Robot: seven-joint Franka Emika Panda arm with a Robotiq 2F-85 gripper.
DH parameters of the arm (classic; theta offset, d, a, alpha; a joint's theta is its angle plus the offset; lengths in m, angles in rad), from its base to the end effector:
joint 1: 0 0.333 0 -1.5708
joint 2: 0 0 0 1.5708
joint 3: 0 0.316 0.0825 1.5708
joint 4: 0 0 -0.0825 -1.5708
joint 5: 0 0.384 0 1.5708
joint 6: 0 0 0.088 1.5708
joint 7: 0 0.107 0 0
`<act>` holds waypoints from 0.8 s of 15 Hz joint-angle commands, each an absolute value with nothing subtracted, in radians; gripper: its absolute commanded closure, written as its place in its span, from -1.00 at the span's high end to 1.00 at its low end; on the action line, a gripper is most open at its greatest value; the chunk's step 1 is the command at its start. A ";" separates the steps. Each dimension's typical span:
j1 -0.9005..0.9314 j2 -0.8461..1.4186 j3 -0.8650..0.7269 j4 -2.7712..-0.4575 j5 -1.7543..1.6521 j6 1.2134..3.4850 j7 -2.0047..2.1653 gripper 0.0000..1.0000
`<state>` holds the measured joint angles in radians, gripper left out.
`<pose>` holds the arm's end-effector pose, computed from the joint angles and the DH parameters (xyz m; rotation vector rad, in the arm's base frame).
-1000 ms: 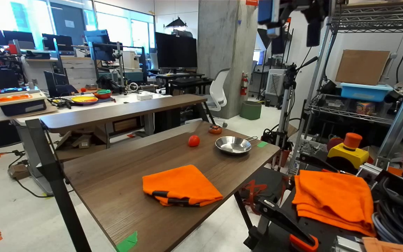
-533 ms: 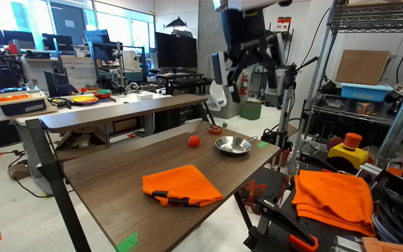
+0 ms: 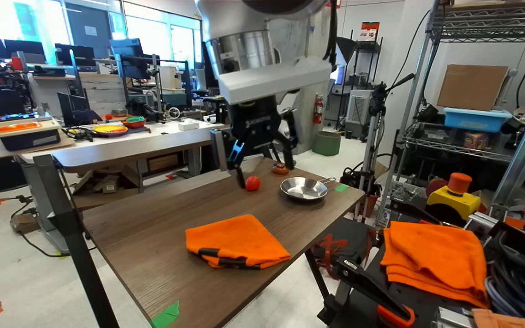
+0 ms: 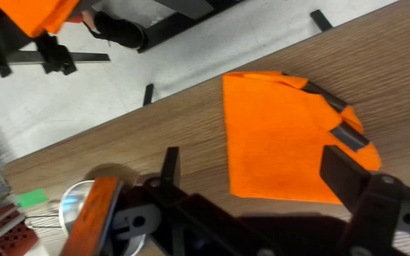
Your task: Move the orange towel on the table backwards
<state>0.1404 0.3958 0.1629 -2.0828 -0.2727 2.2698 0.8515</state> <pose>0.5407 0.1621 0.2210 2.8782 -0.5199 -0.1409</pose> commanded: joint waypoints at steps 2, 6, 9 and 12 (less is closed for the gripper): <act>0.145 0.556 0.157 -1.948 -0.076 2.358 0.616 1.00; 0.161 0.681 0.118 -1.821 0.006 2.269 0.497 1.00; 0.172 0.779 0.082 -1.731 0.024 2.192 0.466 1.00; 0.188 0.867 0.049 -1.639 0.012 2.142 0.472 1.00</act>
